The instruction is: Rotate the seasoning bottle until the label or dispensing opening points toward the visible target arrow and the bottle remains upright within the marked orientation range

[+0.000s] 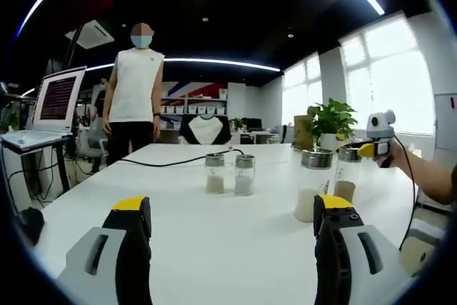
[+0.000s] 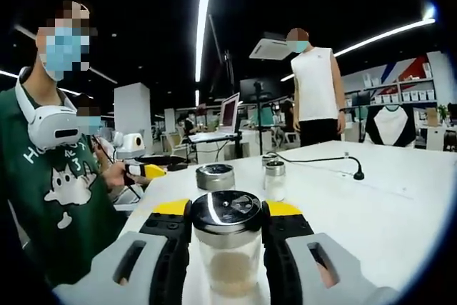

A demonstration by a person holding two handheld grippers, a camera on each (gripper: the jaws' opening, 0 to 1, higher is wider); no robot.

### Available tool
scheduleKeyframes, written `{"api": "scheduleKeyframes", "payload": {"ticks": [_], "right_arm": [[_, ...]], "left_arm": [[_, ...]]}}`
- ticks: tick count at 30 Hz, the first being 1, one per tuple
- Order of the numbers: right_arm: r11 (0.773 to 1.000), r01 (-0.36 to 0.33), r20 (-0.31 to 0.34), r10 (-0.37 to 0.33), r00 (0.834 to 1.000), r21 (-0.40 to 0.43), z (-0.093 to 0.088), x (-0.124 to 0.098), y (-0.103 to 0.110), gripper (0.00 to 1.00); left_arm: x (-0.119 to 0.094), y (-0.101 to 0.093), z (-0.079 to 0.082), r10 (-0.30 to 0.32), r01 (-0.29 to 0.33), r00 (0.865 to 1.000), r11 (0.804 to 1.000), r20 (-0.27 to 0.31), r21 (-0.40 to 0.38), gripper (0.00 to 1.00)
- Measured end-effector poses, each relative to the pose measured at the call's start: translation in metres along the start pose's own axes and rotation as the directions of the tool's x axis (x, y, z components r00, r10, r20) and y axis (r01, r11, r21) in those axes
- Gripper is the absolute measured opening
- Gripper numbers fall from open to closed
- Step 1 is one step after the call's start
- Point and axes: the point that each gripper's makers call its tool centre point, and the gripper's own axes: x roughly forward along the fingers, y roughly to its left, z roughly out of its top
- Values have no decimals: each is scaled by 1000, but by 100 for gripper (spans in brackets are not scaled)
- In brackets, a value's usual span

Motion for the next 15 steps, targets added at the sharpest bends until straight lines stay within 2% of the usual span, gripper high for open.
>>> {"api": "scheduleKeyframes", "payload": {"ticks": [7, 15], "right_arm": [[998, 56, 2, -56, 998, 7, 0, 1, 0, 37], [991, 131, -10, -131, 991, 3, 0, 1, -3, 37]], "left_arm": [[-2, -1, 6, -5, 5, 1000, 1000, 21, 4, 100], [0, -4, 3, -13, 13, 1000, 1000, 11, 5, 100]]}}
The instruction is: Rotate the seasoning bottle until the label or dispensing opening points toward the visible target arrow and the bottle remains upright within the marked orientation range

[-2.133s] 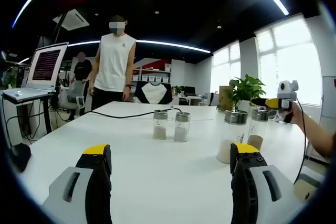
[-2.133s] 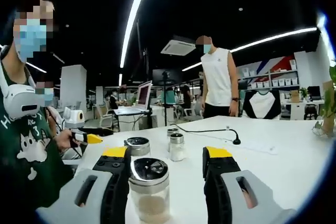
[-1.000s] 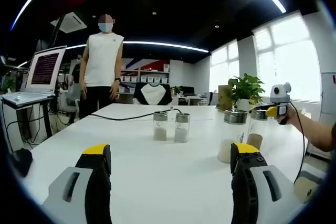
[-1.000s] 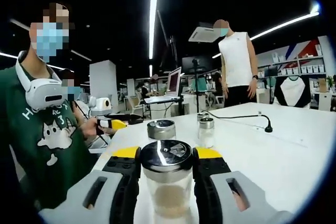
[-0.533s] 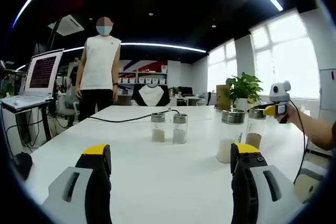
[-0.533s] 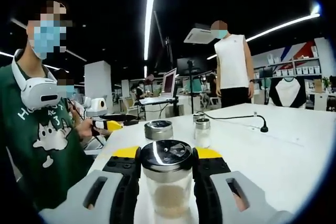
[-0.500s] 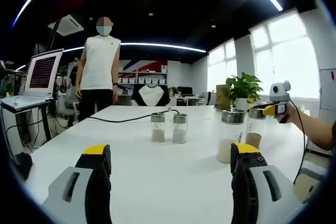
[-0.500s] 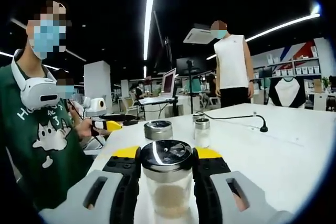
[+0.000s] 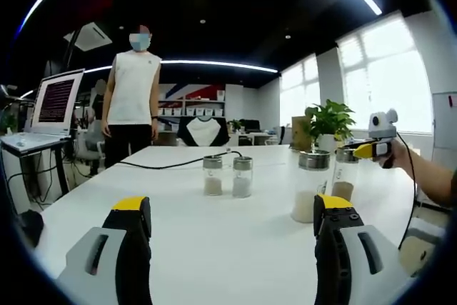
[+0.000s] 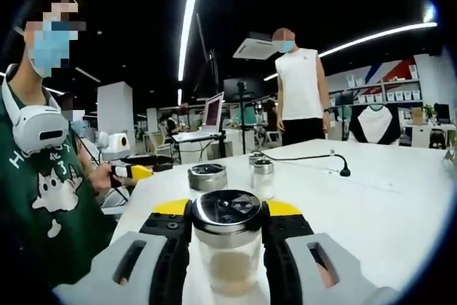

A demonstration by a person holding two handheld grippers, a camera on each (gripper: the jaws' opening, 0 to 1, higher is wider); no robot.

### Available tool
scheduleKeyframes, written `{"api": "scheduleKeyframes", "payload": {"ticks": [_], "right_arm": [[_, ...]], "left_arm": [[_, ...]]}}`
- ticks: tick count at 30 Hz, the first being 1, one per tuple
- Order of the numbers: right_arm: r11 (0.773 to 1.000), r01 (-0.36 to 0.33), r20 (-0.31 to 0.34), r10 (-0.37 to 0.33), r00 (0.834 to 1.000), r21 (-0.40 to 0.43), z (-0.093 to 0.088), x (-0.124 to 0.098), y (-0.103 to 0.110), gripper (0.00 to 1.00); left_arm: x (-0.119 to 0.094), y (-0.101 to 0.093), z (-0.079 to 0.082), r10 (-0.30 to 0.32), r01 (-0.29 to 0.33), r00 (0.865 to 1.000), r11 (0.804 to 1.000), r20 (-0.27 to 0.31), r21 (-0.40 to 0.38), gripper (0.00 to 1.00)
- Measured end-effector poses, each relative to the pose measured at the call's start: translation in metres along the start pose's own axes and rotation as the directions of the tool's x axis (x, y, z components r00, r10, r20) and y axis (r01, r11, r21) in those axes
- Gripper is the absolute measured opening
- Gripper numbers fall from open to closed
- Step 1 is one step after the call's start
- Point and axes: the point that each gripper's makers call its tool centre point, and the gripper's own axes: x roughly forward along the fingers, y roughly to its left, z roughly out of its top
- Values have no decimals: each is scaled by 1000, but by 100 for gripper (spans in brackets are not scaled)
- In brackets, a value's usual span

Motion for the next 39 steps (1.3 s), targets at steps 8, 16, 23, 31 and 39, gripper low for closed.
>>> {"api": "scheduleKeyframes", "payload": {"ticks": [8, 16, 23, 31, 39], "right_arm": [[999, 39, -3, -39, 999, 2, 0, 1, -1, 37], [997, 82, 1, -82, 997, 3, -1, 2, -2, 37], [991, 133, -5, -133, 991, -1, -1, 4, -1, 37], [981, 196, 1, -196, 981, 0, -1, 3, -2, 37], [965, 261, 10, -261, 965, 4, -2, 3, -3, 37]], "left_arm": [[0, 1, 0, 4, -4, 1000, 1000, -4, -1, 100], [1, -2, 0, -7, 7, 1000, 1000, -1, 1, 100], [0, 2, 2, 4, -4, 1000, 1000, 4, 0, 100], [0, -1, 0, -5, 5, 1000, 1000, 0, -1, 100], [0, 1, 0, -1, 1, 1000, 1000, 0, -4, 100]]}}
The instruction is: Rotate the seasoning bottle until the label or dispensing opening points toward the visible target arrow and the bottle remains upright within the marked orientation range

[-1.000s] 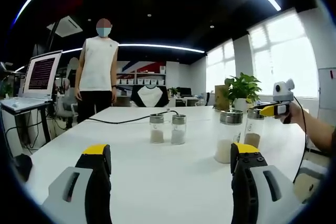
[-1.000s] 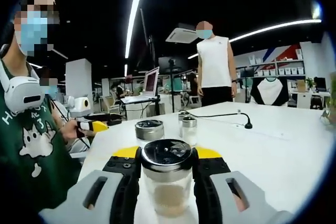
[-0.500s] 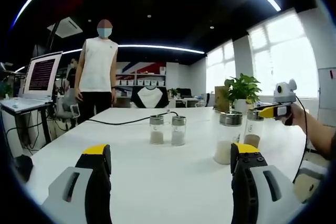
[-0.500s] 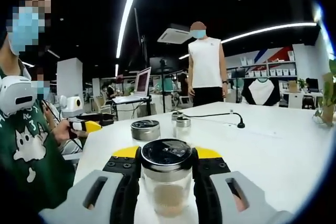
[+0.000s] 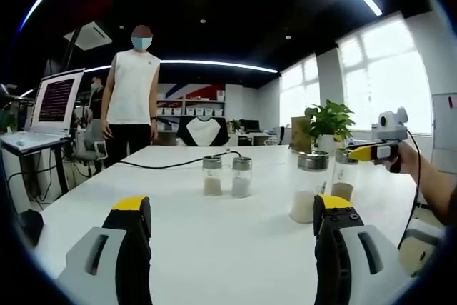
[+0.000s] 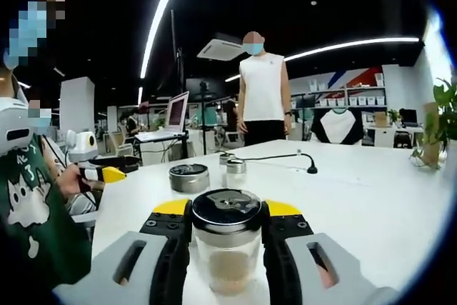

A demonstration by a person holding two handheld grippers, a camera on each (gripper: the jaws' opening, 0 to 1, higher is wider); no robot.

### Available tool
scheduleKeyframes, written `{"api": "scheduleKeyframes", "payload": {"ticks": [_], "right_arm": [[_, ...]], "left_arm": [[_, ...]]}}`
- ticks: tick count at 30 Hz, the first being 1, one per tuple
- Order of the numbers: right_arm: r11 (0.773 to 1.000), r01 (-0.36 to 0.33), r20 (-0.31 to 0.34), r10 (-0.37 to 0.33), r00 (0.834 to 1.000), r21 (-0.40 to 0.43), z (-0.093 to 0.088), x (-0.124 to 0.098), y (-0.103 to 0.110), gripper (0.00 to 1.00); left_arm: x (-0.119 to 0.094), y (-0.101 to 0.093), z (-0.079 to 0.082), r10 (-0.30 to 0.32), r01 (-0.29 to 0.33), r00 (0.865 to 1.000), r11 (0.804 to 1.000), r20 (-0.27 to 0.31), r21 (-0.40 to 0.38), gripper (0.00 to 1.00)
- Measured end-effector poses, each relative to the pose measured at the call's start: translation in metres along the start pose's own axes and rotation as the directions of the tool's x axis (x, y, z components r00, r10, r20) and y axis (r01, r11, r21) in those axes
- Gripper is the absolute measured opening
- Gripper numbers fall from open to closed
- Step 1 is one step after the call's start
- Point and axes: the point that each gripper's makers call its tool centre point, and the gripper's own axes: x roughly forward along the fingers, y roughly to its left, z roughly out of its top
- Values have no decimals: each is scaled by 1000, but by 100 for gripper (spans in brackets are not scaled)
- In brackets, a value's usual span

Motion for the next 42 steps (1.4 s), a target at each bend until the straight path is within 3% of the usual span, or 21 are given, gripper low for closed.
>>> {"api": "scheduleKeyframes", "payload": {"ticks": [13, 25, 37, 39, 42], "right_arm": [[995, 104, 21, -104, 994, 2, 0, -1, 1, 37], [977, 211, 41, -211, 977, 7, 1, -1, 0, 37], [971, 238, 50, -238, 970, 12, 2, -1, -5, 38], [972, 234, 38, -234, 972, -6, 1, -1, -4, 41], [972, 234, 43, -233, 971, -14, 4, -1, -3, 53]], "left_arm": [[0, -2, 0, -3, 3, 1000, 1000, -1, 3, 100], [0, -3, -1, -5, 5, 1000, 1000, -6, 1, 100], [0, -3, -1, -5, 5, 1000, 1000, -9, 2, 100], [0, -3, -2, -6, 6, 1000, 1000, -10, 1, 100], [0, -1, -1, -2, 2, 1000, 1000, -9, 0, 100]]}}
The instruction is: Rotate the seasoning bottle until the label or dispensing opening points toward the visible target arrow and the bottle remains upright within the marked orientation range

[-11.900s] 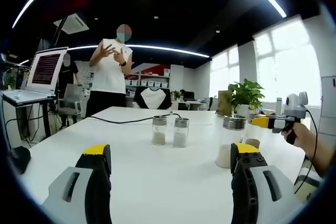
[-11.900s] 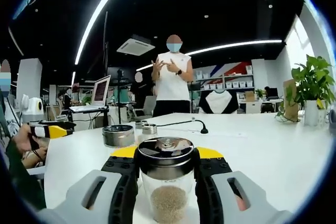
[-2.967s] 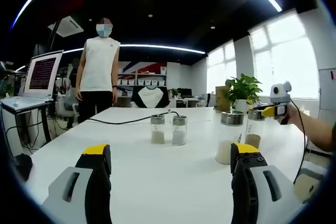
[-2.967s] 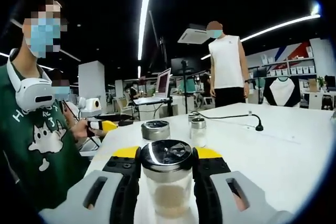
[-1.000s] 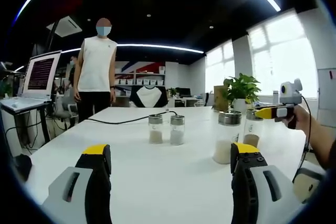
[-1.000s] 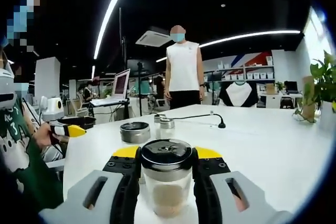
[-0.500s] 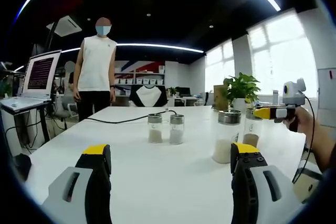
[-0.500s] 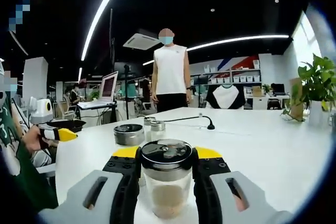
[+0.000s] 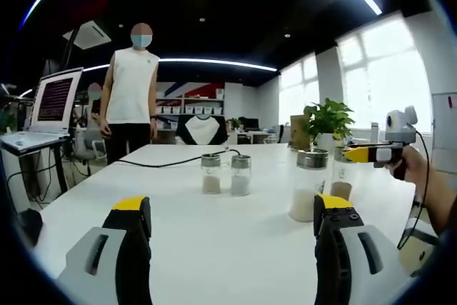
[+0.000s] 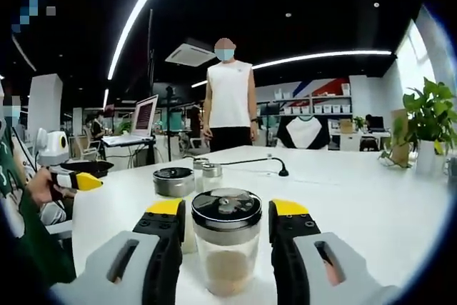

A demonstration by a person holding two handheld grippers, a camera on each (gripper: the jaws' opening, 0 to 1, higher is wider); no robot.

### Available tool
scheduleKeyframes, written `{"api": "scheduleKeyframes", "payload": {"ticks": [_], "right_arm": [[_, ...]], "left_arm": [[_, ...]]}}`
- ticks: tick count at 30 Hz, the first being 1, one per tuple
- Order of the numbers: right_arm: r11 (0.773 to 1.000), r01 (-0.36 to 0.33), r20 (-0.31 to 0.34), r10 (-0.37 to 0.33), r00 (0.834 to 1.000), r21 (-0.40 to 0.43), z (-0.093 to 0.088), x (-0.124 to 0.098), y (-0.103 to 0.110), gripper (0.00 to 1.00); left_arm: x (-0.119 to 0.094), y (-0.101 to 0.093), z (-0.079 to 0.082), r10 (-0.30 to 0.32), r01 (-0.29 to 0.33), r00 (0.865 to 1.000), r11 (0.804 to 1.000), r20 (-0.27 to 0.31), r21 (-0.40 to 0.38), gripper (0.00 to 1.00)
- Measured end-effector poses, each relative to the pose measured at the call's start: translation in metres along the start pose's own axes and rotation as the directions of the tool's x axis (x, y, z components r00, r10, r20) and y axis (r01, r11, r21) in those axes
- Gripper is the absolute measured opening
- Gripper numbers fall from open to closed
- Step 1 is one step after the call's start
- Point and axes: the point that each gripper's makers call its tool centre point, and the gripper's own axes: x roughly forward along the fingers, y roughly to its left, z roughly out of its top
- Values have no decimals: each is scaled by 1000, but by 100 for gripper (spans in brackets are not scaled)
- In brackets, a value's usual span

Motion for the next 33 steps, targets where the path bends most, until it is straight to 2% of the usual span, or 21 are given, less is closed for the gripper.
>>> {"api": "scheduleKeyframes", "payload": {"ticks": [9, 13, 18, 19, 20, 22, 23, 25, 28, 31, 33], "right_arm": [[998, -54, -2, 54, 999, 19, 10, -5, -7, 60], [990, -129, -13, 131, 991, 62, 10, -9, -9, 61], [976, -206, -26, 208, 978, 76, 12, -8, -17, 66], [967, -245, -14, 247, 969, 67, 15, -8, -15, 67], [964, -256, -13, 257, 966, 68, 15, -8, -15, 68], [941, -330, -2, 331, 944, 81, 17, -9, -9, 70], [933, -348, 13, 348, 937, 96, 19, -8, -9, 69], [907, -408, 32, 407, 913, 109, 20, -9, -6, 67], [882, -459, 30, 459, 888, 103, 16, -9, -3, 67], [888, -443, 13, 445, 895, 119, 11, -5, -6, 73], [887, -453, 2, 454, 891, 93, 7, -5, -6, 70]], "left_arm": [[1, 0, -2, -2, 2, 1000, 1000, -5, -6, 100], [2, 0, -2, -3, 3, 1000, 1000, -2, -7, 100], [2, -1, -2, -7, 7, 1000, 1000, -4, -8, 100], [2, -1, -2, -6, 6, 1000, 1000, -4, -8, 100], [2, -1, -2, -5, 5, 1000, 1000, -4, -6, 100], [2, -1, -2, -5, 5, 1000, 1000, -4, -7, 100], [3, 0, -2, -5, 5, 1000, 1000, -4, -8, 100], [2, 0, -2, -5, 5, 1000, 1000, -2, -9, 100], [2, 0, -2, -6, 6, 1000, 1000, -1, -9, 100], [2, 2, -1, -1, 1, 1000, 1000, 4, -19, 100], [2, 2, 0, -1, 1, 1000, 1000, 4, -18, 100]]}}
